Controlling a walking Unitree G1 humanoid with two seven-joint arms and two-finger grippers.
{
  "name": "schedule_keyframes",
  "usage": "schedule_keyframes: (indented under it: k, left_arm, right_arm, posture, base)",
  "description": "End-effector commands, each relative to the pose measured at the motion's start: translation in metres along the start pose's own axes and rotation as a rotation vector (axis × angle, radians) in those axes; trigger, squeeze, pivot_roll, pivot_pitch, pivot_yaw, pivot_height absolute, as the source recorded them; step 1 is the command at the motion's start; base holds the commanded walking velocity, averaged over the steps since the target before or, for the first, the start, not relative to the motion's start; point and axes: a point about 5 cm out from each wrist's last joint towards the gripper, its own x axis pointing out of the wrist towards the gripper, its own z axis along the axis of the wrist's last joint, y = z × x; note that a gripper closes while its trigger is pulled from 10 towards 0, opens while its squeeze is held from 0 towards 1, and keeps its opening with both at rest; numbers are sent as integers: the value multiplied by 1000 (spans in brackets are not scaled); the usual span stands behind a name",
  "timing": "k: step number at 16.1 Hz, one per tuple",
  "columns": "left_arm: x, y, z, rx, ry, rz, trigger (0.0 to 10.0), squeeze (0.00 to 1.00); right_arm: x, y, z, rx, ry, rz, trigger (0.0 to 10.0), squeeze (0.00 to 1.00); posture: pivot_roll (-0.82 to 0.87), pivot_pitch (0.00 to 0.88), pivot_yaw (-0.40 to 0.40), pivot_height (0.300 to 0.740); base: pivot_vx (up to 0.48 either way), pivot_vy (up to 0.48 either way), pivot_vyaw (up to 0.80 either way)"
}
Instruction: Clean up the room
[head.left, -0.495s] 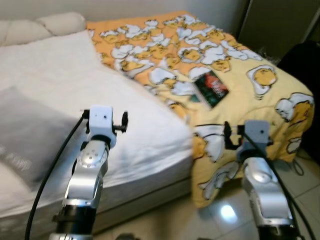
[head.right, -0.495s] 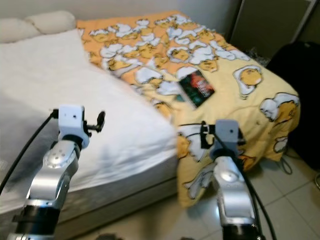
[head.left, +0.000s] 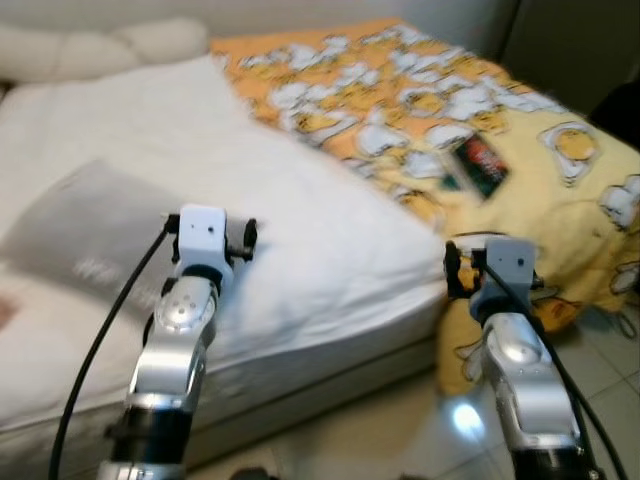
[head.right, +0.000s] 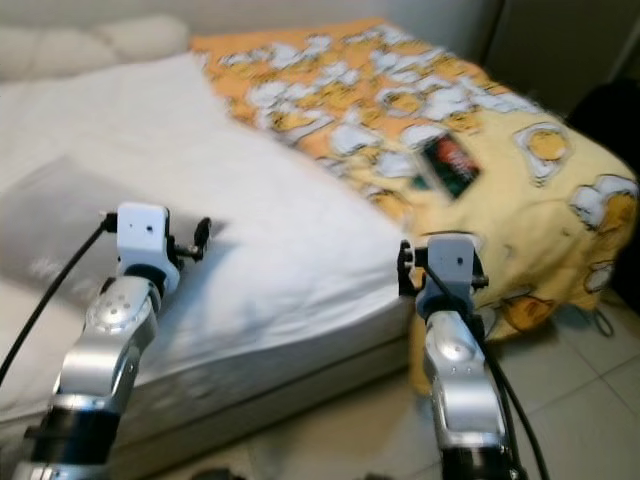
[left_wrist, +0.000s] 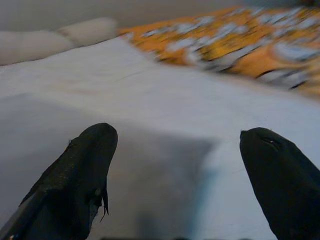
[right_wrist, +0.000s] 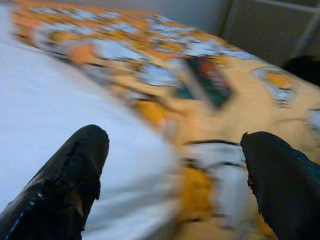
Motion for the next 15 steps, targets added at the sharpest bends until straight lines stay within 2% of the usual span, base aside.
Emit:
schedule_keyframes:
  k: [1, 11, 15]
  left_arm:
    - [2, 1, 2, -1, -3, 5, 10000, 0]
    - [2, -1, 1, 2, 2, 0, 10000, 0]
    - [1, -2, -1, 23, 6, 0, 10000, 0]
  right_arm:
    - [1, 1, 4, -13, -17, 9, 10000, 0]
    - [1, 1, 3, -13, -15, 16, 10000, 0]
    - [0, 4, 3, -25, -11, 27, 10000, 0]
  posture:
    - [16, 0, 18, 740]
    - [19, 0, 17, 740]
    - [19, 0, 17, 740]
  base:
    - [0, 416, 0]
    - [0, 406, 0]
    - [0, 0, 0]
